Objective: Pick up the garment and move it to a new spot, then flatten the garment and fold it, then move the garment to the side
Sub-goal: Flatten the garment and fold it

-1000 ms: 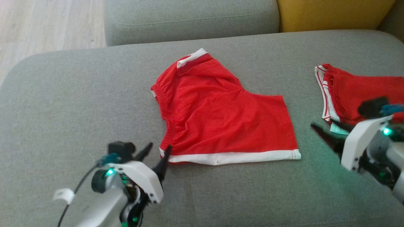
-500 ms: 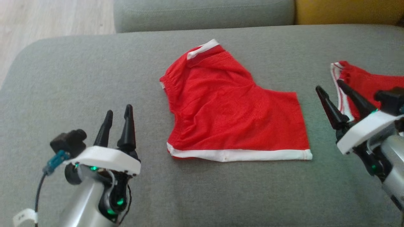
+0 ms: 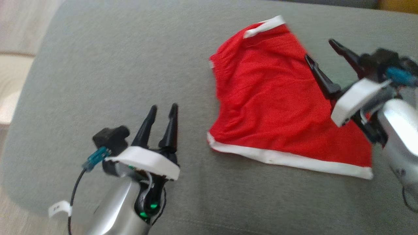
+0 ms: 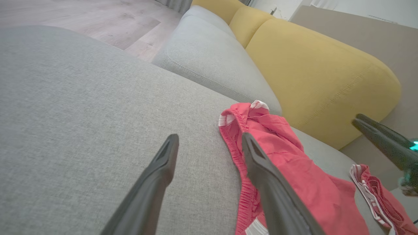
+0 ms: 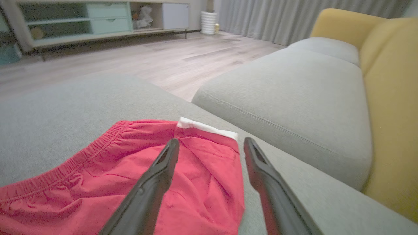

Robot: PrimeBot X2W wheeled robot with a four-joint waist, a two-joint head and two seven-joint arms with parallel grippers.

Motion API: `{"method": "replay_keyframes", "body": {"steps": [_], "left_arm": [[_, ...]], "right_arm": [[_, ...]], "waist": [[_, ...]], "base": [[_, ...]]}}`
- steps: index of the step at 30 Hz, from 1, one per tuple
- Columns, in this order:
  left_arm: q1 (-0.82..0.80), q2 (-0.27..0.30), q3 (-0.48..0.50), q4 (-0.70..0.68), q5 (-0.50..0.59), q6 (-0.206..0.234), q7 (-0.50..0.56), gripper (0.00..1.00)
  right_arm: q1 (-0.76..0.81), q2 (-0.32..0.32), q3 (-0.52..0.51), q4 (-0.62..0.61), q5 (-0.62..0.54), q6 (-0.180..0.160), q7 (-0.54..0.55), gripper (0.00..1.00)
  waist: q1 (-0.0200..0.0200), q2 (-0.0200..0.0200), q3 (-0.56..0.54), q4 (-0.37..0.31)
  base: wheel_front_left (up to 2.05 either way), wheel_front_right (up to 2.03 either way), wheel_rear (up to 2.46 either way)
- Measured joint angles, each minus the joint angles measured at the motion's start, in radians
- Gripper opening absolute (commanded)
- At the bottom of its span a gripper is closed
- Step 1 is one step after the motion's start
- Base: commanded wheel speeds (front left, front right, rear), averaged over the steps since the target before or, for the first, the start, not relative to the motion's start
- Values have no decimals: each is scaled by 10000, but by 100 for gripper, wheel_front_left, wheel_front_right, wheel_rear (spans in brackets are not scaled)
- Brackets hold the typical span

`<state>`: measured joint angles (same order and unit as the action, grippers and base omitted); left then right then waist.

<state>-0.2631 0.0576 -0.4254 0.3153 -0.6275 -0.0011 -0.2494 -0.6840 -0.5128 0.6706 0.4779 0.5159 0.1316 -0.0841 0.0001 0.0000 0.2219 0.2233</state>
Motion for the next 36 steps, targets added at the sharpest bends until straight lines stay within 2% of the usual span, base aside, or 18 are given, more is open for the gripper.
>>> {"method": "replay_keyframes", "body": {"steps": [6, 10, 17, 26, 27, 28, 29, 36], "left_arm": [[-581, -130, -527, 121, -299, -178, 0, 100], [-746, -157, -930, -21, -1076, -104, 0, 100], [-951, -188, -1235, -192, -1503, 115, 0, 100], [-1081, -205, -1392, -232, -1588, 165, 0, 100], [-1100, -207, -1394, -230, -1586, 188, 0, 100], [-1100, -207, -1394, -230, -1586, 188, 0, 100], [-1110, -209, -1398, -230, -1586, 188, 0, 100], [-1111, -211, -1413, -178, -1584, 201, 0, 100]], "right_arm": [[-1591, -470, 1175, 802, -445, 0, 861, 100], [-2510, -849, 2150, 1329, -500, 0, 1269, 100], [-3750, -1275, 4171, 2090, -54, 0, 1833, 100], [-4584, -1313, 4824, 3124, 337, 0, 1634, 100], [-4611, -1285, 4830, 3216, 460, 0, 1634, 82], [-4611, -1285, 4830, 3216, 460, 0, 1634, 31], [-4629, -1260, 4863, 3302, 571, 0, 1632, 0], [-4753, -1066, 4846, 3804, 1323, 0, 1398, 0]], "waist": [[1, 0, 705, 1125], [1, 0, 1175, 1797], [1, 0, 1935, 2646], [0, 0, 2259, 2864], [0, 0, 2263, 2857], [0, 0, 2263, 2857], [0, 0, 2263, 2844], [-1, 0, 2205, 2637]], "base": [[0, 0, 0], [0, 0, 0], [0, 0, 0], [0, 0, 0], [0, 0, 0], [0, 0, 0], [0, 0, 0], [0, 0, 0]]}}
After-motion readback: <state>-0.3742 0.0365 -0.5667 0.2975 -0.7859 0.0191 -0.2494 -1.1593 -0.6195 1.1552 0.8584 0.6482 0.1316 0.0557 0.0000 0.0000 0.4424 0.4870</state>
